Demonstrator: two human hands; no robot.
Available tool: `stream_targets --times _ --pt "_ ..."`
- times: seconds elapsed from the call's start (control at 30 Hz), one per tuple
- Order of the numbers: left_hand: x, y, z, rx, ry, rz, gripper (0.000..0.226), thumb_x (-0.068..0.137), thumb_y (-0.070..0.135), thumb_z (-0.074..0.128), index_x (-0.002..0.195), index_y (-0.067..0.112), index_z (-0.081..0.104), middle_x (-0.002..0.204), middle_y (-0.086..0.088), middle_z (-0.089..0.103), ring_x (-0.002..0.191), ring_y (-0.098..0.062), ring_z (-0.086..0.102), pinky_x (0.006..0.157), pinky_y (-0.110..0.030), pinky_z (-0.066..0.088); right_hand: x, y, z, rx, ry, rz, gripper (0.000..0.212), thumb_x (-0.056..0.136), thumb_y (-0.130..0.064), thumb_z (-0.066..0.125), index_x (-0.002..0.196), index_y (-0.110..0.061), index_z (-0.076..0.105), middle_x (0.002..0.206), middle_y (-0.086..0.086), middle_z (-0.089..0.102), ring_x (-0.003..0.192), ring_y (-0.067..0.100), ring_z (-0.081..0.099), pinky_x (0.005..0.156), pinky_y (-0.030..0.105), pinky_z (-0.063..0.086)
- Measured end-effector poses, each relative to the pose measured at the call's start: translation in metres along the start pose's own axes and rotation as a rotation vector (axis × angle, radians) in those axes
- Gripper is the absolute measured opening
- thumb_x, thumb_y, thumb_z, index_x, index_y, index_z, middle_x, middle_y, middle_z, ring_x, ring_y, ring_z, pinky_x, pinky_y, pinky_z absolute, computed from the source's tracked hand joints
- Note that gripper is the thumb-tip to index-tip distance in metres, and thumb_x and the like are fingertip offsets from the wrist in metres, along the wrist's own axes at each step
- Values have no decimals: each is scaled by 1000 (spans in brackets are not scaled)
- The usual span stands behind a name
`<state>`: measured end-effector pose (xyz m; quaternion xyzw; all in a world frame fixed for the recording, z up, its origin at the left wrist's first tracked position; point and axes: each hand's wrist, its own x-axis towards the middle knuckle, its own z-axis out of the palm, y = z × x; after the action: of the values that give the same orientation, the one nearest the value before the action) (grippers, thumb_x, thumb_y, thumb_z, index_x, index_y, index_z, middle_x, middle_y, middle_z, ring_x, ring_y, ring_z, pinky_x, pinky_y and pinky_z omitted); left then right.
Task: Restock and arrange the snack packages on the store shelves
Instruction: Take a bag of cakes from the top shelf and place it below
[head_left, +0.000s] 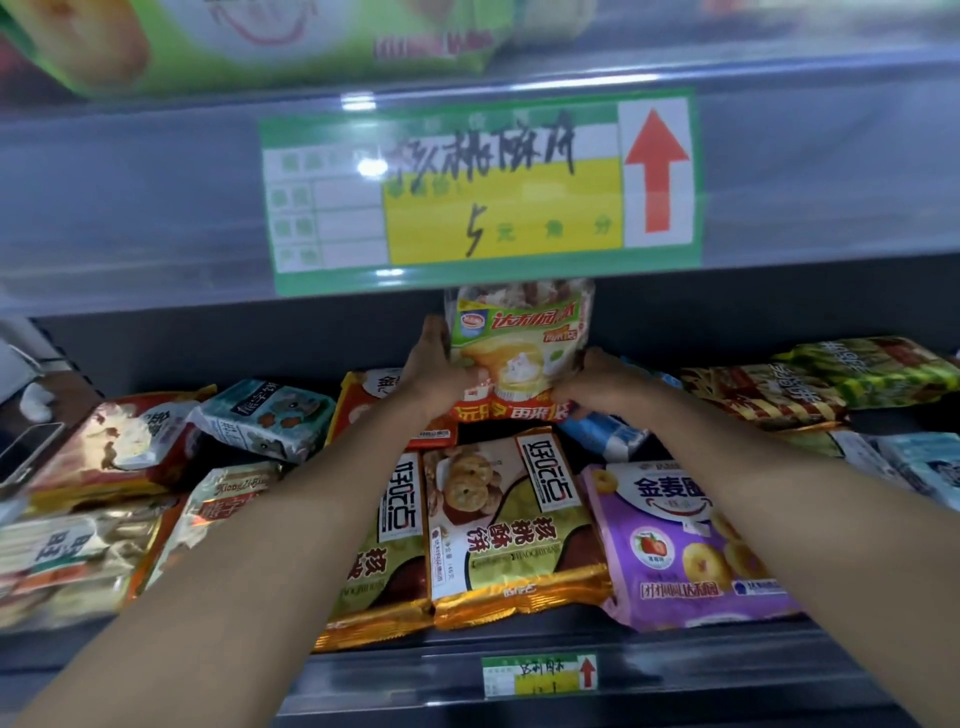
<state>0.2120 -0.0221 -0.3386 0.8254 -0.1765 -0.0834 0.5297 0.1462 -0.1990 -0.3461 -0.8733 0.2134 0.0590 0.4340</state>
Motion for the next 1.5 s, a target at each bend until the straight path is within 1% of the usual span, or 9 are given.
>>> stream_targets --times 0.13,0.33,0.47,0.77,0.97,1.07,1.2,1.33,1.5 --pt "3 -9 4 -61 -22 -83 47 76 13 75 110 15 42 105 2 58 97 -16 58 87 -35 50 -2 2 1 -7 38 44 28 87 -10 60 110 -10 45 109 9 59 90 19 60 55 20 47" --pt "-1 -26 5 -104 -183 -208 62 79 25 73 130 19 38 129 1 56 120 -20 51 107 -42 38 -2 -5 9 -87 45 63 38 88 -12 59 123 -2 48 104 12 61 87 23 65 56 26 53" --pt "0 -26 -4 73 -144 -193 52 91 25 61 133 16 33 124 1 51 115 -18 47 97 -33 37 -5 -4 22 -91 -36 23 30 89 -7 57 118 -3 56 103 10 62 93 23 62 77 32 54" --pt "5 -42 0 354 -47 -156 29 86 22 66 114 18 61 119 -8 64 111 -26 58 98 -42 47 6 -2 35 21 8 -8 42 88 -24 59 126 -9 50 121 6 60 105 20 58 81 31 49" --pt "-7 -29 -3 293 153 -240 50 81 22 71 121 2 47 123 -16 59 114 -31 55 80 -30 41 -12 -10 28 -113 120 -64 25 94 -17 51 113 -3 59 111 9 63 103 24 60 76 26 46" --pt "-22 -13 -7 279 203 -222 48 88 21 64 124 1 42 124 -16 57 113 -31 55 74 -28 37 -31 -18 21 -204 212 -146 15 93 -11 50 100 -3 60 97 9 60 86 20 55 57 21 38" --pt "-55 8 -12 308 175 -167 35 87 24 64 112 0 56 109 -12 64 103 -27 61 63 -26 40 -63 -25 16 -302 178 -229 13 93 -20 50 90 -9 56 107 15 63 82 18 51 47 15 25" --pt "-103 37 -11 392 93 -129 31 88 31 61 107 7 67 110 -8 69 98 -22 64 72 -23 43 -109 -32 9 -374 93 -256 33 95 -28 49 113 -3 60 118 14 61 104 27 58 58 23 32" --pt "-166 83 -12 282 94 -95 29 88 16 62 113 1 61 112 -11 63 99 -22 58 77 -22 41 -174 -37 -6 -302 78 -309 33 92 -28 55 116 -6 62 118 12 63 108 27 58 77 28 44"
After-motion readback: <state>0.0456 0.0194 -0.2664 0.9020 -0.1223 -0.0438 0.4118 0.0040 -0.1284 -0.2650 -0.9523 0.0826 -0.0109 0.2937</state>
